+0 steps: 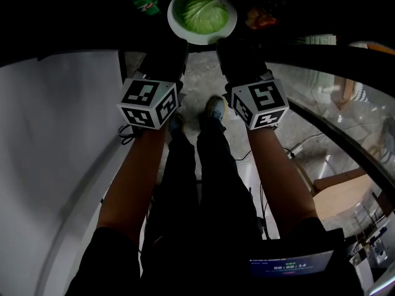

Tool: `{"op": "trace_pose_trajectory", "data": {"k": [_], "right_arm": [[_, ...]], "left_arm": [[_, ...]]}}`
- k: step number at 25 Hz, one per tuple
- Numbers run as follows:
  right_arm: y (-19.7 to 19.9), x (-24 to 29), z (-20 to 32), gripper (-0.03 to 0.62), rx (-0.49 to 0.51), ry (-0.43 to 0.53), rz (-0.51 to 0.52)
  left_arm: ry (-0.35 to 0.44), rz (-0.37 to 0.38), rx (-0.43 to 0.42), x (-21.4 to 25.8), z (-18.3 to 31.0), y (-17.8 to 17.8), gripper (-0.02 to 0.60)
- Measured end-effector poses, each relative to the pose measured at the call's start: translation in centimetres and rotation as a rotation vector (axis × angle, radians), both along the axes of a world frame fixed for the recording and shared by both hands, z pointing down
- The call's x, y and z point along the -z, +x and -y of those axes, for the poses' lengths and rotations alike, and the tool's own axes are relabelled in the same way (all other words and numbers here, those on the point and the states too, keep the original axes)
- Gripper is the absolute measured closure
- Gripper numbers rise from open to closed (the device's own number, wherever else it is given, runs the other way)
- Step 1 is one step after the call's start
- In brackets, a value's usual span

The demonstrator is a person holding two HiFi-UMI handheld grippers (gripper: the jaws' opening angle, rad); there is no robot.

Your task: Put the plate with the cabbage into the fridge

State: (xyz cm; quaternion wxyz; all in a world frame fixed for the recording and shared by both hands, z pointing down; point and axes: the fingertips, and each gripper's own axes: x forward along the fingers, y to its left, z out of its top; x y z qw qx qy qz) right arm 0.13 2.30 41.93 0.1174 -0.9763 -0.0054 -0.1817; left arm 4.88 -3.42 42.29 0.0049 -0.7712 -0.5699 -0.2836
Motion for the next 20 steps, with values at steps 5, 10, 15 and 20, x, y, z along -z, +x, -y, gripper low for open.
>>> {"op": "trace_pose_trajectory", "data": {"k": [5, 10, 15, 20], "right_arm": [[0.9, 0.2, -0.8, 0.588, -0.002, -0.003, -0.002], [1.4, 0.2, -1.1, 0.588, 0.003, -0.01, 0.003], [1.7, 0.4, -1.0, 0.588, -0.002, -0.001, -0.007], [1.5, 0.8, -1.4, 0.588, -0.031, -0.013, -0.031]], "left_arm": [[0.009, 0.012, 0.008, 0.2, -0.7, 0.9, 0.578], [0.015, 0.012, 0.007, 0.3, -1.0, 1.4, 0.578], [0.012, 0.015, 0.004, 0.4, -1.0, 1.7, 0.578], [0.004, 0.005, 0.009, 0.5, -1.1, 1.7, 0.577]]}}
